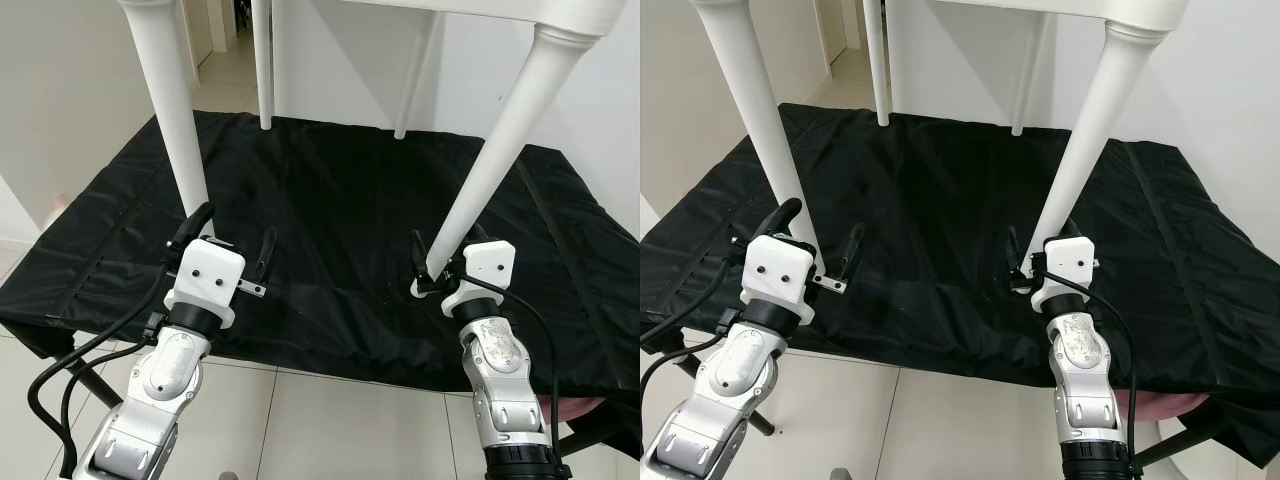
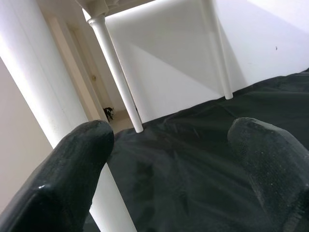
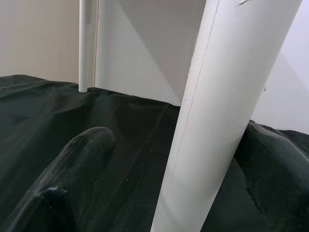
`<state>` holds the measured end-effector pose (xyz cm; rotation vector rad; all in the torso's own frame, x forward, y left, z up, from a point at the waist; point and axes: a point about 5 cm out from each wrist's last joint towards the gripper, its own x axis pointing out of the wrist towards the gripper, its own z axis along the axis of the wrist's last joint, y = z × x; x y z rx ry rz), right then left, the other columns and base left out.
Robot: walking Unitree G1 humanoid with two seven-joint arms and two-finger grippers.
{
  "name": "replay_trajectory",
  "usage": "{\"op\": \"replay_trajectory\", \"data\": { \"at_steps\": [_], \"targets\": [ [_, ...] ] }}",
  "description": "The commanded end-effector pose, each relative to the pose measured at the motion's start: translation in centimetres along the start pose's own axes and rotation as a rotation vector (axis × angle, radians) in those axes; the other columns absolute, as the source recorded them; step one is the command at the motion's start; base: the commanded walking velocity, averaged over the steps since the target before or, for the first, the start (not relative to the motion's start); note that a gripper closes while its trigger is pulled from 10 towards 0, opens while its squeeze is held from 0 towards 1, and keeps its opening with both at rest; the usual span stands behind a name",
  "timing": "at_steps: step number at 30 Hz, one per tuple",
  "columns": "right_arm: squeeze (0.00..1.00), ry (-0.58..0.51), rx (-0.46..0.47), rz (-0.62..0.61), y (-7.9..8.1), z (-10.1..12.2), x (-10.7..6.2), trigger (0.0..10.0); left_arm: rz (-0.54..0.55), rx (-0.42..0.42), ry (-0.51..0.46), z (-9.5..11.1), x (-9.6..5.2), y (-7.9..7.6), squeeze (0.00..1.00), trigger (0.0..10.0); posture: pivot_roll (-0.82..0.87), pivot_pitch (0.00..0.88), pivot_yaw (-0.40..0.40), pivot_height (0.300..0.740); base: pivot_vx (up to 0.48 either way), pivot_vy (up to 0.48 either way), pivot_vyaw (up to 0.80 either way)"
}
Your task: Building children table
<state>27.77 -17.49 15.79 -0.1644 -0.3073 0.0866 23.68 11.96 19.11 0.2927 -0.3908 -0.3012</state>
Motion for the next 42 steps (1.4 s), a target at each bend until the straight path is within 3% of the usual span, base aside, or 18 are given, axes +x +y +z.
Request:
{"op": "replay_trajectory", "data": {
  "at_steps": [1, 24, 25, 28, 42],
  "targets": [
    [0.00, 0.003, 0.002, 0.015, 0.3, -0.1, 0.0, 10.0, 0.003, 0.005, 0.011, -0.2, 0.0, 0.0, 0.00, 10.0, 0.02, 0.000, -0.125, 0.740, 0.000, 0.000, 0.00],
    [0.00, 0.003, 0.002, 0.015, 0.3, -0.1, 0.0, 10.0, 0.003, 0.005, 0.011, -0.2, 0.0, 0.0, 0.00, 10.0, 0.02, 0.000, -0.125, 0.740, 0.000, 0.000, 0.00],
    [0.00, 0.006, 0.000, 0.014, 0.3, -0.2, 0.0, 10.0, -0.002, -0.002, 0.008, -0.2, -0.1, -0.1, 0.00, 10.0, 0.02, 0.000, 0.000, 0.740, 0.000, 0.000, 0.00],
    [0.00, 0.066, -0.022, 0.012, 0.7, -2.5, -1.8, 10.0, -0.057, 0.021, 0.043, -2.7, -2.3, -0.9, 0.00, 10.0, 0.02, 0.000, 0.000, 0.740, 0.000, 0.000, 0.00],
    [0.00, 0.057, -0.026, 0.035, 0.9, -2.6, -1.9, 10.0, -0.076, 0.024, 0.026, -3.0, -2.8, -1.3, 0.00, 10.0, 0.02, 0.000, 0.000, 0.740, 0.000, 0.000, 0.00]
  ]
}}
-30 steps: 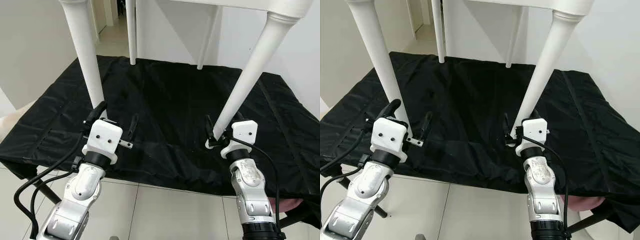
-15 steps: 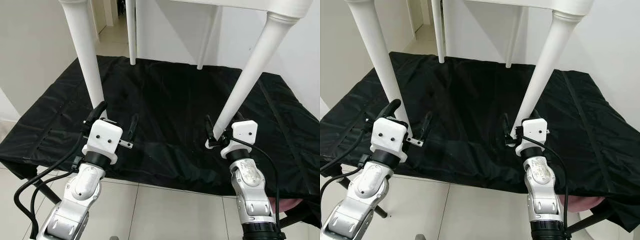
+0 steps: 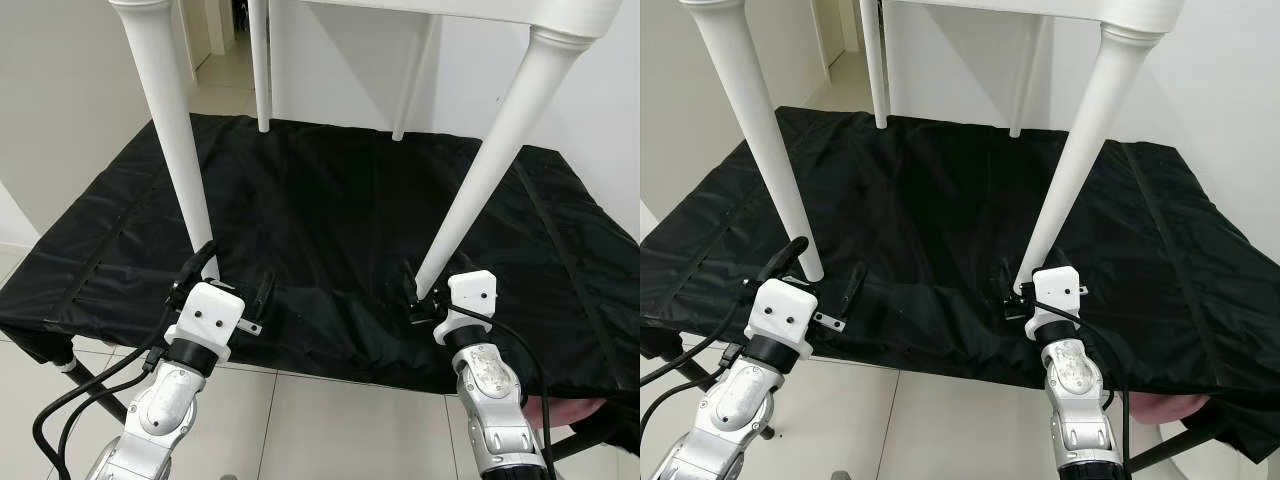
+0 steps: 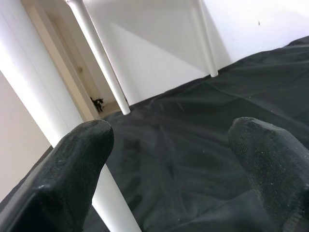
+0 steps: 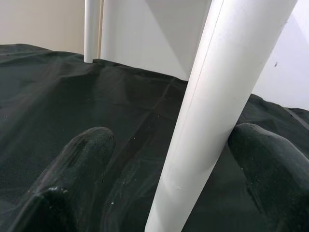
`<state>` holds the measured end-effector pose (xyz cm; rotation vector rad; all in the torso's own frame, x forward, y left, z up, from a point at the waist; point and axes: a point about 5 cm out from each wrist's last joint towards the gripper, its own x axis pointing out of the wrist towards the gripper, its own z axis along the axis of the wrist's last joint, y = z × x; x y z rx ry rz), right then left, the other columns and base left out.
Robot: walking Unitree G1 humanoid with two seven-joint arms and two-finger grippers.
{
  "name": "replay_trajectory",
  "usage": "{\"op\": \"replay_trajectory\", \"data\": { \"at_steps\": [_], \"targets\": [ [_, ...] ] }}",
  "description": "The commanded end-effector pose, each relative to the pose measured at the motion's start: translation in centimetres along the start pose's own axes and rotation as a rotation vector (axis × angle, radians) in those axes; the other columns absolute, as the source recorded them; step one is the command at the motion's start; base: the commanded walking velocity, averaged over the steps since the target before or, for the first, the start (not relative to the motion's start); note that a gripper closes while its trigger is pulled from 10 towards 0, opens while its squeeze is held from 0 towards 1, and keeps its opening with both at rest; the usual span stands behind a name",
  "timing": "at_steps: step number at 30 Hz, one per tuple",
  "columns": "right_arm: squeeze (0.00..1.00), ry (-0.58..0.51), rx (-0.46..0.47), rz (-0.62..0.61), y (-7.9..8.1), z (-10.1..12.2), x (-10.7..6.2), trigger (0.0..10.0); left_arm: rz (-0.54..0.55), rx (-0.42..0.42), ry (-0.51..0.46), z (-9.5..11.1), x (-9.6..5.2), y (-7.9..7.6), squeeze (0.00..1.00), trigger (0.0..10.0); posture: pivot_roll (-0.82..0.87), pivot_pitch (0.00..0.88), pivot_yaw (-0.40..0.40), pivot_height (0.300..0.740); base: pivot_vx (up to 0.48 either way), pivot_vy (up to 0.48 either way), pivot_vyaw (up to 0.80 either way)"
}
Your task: Building children table
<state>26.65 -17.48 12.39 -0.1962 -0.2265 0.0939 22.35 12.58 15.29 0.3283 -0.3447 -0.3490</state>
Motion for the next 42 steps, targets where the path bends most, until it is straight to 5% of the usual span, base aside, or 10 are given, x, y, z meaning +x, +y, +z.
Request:
{"op": "replay_trajectory", "data": {
  "at_steps": [1, 12, 13, 42],
  "targets": [
    [0.00, -0.027, -0.003, 0.028, 0.3, 0.2, 0.0, 10.0, -0.024, 0.007, -0.023, 0.0, -0.4, -0.4, 0.00, 10.0, 0.02, 0.000, 0.000, 0.740, 0.000, 0.000, 0.00],
    [0.00, 0.017, 0.004, 0.215, 0.6, -1.1, -1.9, 10.0, -0.145, -0.053, -0.020, -1.2, -2.3, -1.4, 0.00, 10.0, 0.02, 0.000, 0.000, 0.740, 0.000, 0.000, 0.00],
    [0.00, 0.024, 0.006, 0.245, 0.7, -1.2, -2.1, 10.0, -0.161, -0.069, -0.017, -1.2, -2.4, -1.4, 0.00, 10.0, 0.01, 0.010, -0.095, 0.740, 0.000, 0.000, 0.00],
    [0.00, 0.037, 0.055, 0.602, 2.8, -1.3, -3.5, 10.0, -0.319, -0.099, -0.028, -1.8, -3.9, -1.2, 0.00, 10.0, 0.02, 0.000, -0.100, 0.740, 0.000, 0.000, 0.00]
  ]
}}
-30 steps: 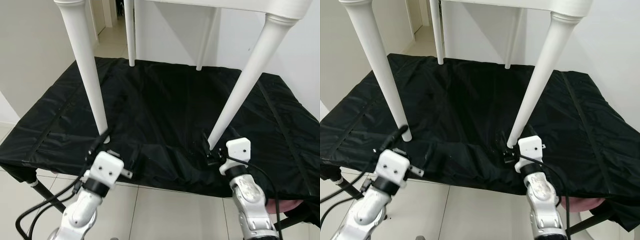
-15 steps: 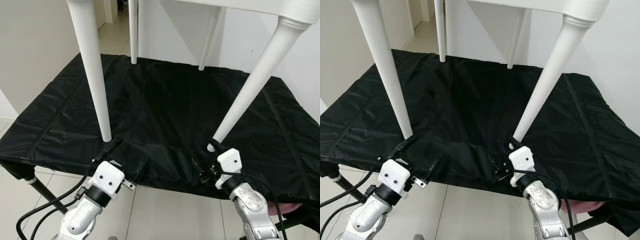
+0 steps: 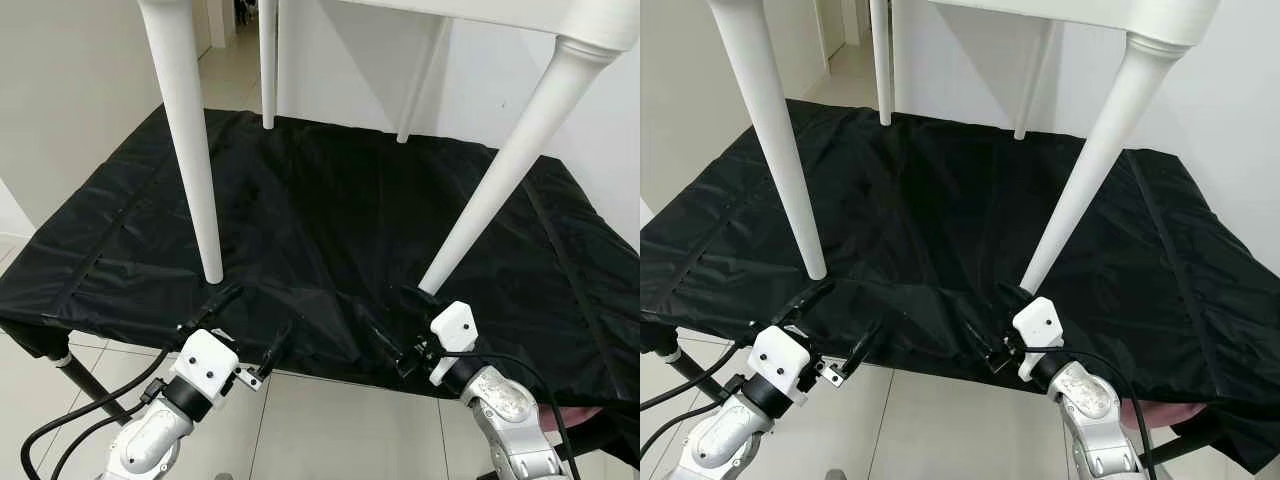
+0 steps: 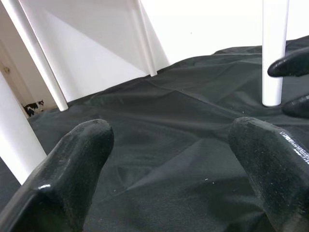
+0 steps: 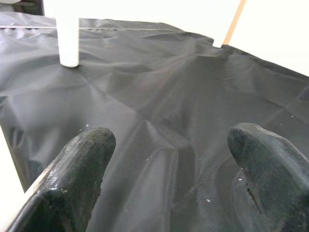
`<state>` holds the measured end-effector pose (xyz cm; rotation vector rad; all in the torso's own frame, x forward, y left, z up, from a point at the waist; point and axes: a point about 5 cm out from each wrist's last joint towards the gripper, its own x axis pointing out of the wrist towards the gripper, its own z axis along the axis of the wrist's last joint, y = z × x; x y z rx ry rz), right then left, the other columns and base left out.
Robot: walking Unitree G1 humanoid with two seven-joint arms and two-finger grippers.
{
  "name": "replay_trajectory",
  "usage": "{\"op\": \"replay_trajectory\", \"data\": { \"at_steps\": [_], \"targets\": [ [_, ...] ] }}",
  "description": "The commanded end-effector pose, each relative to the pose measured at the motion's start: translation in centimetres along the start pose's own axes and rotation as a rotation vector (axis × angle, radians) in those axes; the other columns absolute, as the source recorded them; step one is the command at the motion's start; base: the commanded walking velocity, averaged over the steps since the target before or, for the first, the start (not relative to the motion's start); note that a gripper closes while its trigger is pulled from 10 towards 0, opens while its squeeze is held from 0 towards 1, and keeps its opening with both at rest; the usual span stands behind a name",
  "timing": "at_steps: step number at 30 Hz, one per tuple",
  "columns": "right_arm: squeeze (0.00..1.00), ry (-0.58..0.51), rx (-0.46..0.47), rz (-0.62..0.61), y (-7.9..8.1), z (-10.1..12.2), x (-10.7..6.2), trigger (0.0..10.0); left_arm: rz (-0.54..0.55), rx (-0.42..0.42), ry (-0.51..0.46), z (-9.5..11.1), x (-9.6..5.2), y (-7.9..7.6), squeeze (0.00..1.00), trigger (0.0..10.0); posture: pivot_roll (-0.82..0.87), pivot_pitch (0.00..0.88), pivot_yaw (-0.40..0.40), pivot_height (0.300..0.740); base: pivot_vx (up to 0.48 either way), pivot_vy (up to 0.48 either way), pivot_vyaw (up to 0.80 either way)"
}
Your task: Building children table
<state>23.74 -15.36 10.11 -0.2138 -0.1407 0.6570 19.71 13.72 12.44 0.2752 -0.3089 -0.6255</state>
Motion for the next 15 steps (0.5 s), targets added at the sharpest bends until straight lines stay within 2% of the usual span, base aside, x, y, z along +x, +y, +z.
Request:
{"op": "replay_trajectory", "data": {
  "at_steps": [1, 6, 7, 10, 15],
  "targets": [
    [0.00, 0.011, 0.014, 0.036, 0.3, -0.2, -0.3, 10.0, -0.057, -0.003, 0.000, 0.0, -0.2, -0.5, 0.00, 10.0, 0.02, 0.000, -0.100, 0.740, 0.000, 0.000, 0.00],
    [0.00, 0.017, 0.026, 0.106, 0.6, -0.2, -0.4, 10.0, -0.140, -0.011, -0.001, 0.1, -0.6, -1.1, 0.00, 10.0, 0.03, 0.000, -0.107, 0.740, 0.000, 0.000, 0.00],
    [0.00, 0.021, 0.024, 0.182, 0.8, -0.1, -0.6, 10.0, -0.234, -0.018, 0.006, 0.3, -1.2, -1.3, 0.00, 10.0, 0.03, 0.000, -0.103, 0.740, 0.000, 0.000, 0.00],
    [0.00, 0.029, 0.015, 0.233, 0.9, -0.1, -0.9, 10.0, -0.282, -0.016, 0.021, 0.2, -1.6, -1.2, 0.00, 10.0, 0.03, 0.000, -0.102, 0.740, 0.000, 0.000, 0.00],
    [0.00, 0.032, 0.002, 0.253, 1.0, -0.2, -1.0, 10.0, -0.295, -0.017, 0.026, 0.1, -1.7, -1.0, 0.00, 10.0, 0.03, 0.000, -0.100, 0.740, 0.000, 0.000, 0.00]
  ]
}}
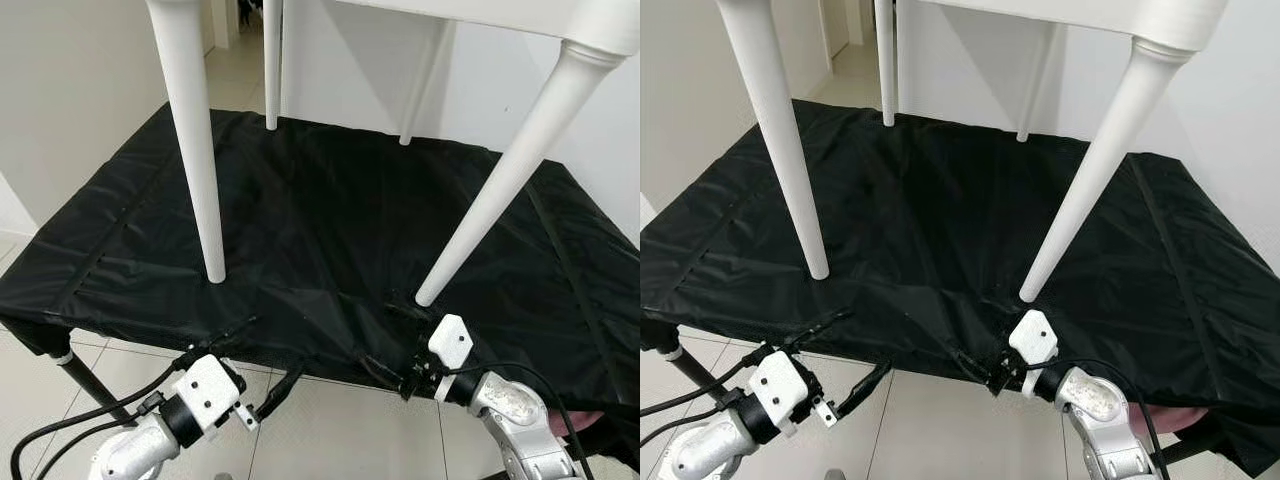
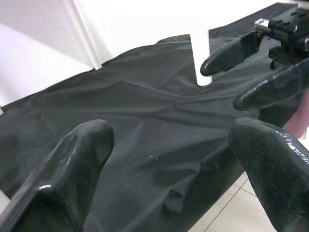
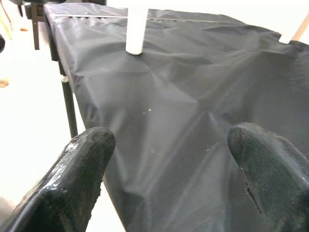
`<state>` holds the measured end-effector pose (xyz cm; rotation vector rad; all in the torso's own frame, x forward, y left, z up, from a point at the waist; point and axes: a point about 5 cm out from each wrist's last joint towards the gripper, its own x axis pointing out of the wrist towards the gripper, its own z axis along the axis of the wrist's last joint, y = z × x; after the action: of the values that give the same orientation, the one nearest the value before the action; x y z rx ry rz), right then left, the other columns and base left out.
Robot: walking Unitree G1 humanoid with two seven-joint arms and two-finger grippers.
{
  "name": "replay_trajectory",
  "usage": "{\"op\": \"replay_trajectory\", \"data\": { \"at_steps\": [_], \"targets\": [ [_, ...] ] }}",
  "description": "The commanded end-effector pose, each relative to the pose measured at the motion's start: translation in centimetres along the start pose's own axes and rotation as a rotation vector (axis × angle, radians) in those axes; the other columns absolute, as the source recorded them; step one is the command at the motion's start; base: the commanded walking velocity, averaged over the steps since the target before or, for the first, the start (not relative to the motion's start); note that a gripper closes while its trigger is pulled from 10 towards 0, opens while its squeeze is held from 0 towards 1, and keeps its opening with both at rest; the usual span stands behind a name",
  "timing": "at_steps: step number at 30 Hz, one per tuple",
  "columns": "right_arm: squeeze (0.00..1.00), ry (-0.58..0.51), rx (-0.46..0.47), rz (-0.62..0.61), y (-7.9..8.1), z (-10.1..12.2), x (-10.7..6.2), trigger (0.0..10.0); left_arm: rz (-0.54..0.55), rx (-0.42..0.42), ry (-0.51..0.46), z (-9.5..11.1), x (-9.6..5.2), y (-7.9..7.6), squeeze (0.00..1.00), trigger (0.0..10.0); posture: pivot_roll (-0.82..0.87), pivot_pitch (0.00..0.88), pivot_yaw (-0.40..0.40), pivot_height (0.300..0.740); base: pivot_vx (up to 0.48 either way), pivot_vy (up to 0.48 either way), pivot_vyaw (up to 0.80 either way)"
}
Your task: Building children table
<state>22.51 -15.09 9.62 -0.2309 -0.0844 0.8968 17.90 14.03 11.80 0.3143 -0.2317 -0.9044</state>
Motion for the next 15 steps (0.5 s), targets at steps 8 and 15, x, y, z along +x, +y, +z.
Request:
{"op": "replay_trajectory", "data": {
  "at_steps": [8, 15],
  "targets": [
    [0.00, 0.032, -0.014, 0.115, 0.5, -0.2, -0.8, 10.0, -0.077, -0.021, 0.005, 0.0, -0.5, -1.0, 0.00, 10.0, 0.03, 0.011, -0.103, 0.740, 0.000, 0.000, 0.00],
    [0.00, 0.143, -0.001, 0.339, 1.9, -1.5, -2.4, 10.0, -0.260, -0.030, 0.072, -0.5, -1.9, -2.5, 0.00, 10.0, 0.04, 0.009, -0.103, 0.740, 0.000, 0.000, 0.00]
  ]
}}
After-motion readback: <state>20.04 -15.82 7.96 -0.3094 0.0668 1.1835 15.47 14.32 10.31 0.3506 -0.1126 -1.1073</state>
